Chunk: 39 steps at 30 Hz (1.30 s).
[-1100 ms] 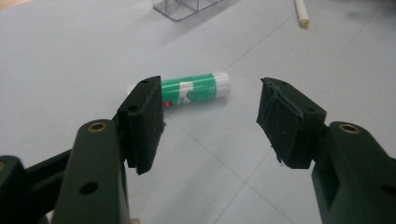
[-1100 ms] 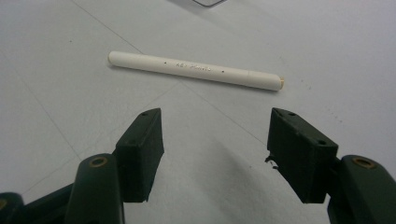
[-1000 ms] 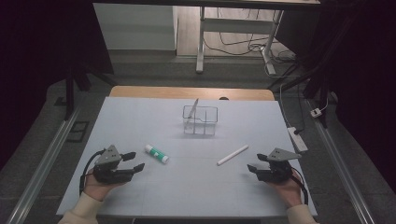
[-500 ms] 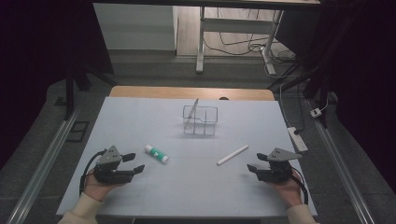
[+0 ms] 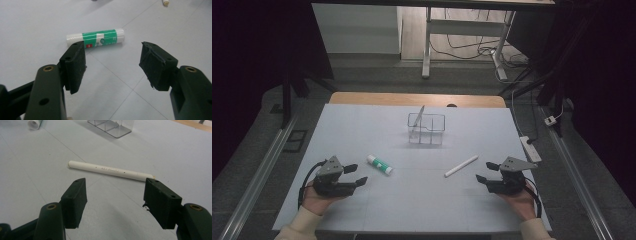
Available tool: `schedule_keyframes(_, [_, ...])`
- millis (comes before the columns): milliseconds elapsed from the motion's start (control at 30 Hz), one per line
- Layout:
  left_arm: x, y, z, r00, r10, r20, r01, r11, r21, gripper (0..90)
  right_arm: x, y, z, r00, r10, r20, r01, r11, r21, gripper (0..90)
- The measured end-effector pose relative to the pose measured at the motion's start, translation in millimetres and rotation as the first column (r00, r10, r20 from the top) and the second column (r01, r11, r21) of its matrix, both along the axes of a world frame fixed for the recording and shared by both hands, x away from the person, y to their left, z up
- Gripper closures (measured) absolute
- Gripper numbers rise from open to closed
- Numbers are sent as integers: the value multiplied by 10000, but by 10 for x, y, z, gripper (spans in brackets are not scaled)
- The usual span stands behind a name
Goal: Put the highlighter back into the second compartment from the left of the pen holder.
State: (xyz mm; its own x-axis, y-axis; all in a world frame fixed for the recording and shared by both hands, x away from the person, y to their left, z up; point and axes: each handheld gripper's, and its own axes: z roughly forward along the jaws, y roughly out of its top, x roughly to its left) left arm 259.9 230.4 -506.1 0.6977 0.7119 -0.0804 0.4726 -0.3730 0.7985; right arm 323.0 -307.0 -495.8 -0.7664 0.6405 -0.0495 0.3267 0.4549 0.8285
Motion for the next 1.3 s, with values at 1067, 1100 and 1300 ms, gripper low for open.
schedule_keyframes(1067, [12, -39, -38, 9998, -171, -79, 172, 9998, 93, 378, 248, 429, 252, 9624, 2691, -380, -2716, 9474, -1692, 309])
schedule_keyframes(1100, [12, -39, -39, 9998, -179, -83, 180, 9998, 103, 378, 268, 459, 265, 9588, 2815, -377, -2838, 9434, -1715, 309])
schedule_keyframes(1300, [18, -23, -37, 9999, -143, -77, 143, 9999, 9, 377, 322, 548, 281, 9457, 3232, -339, -3237, 9277, -1863, 306])
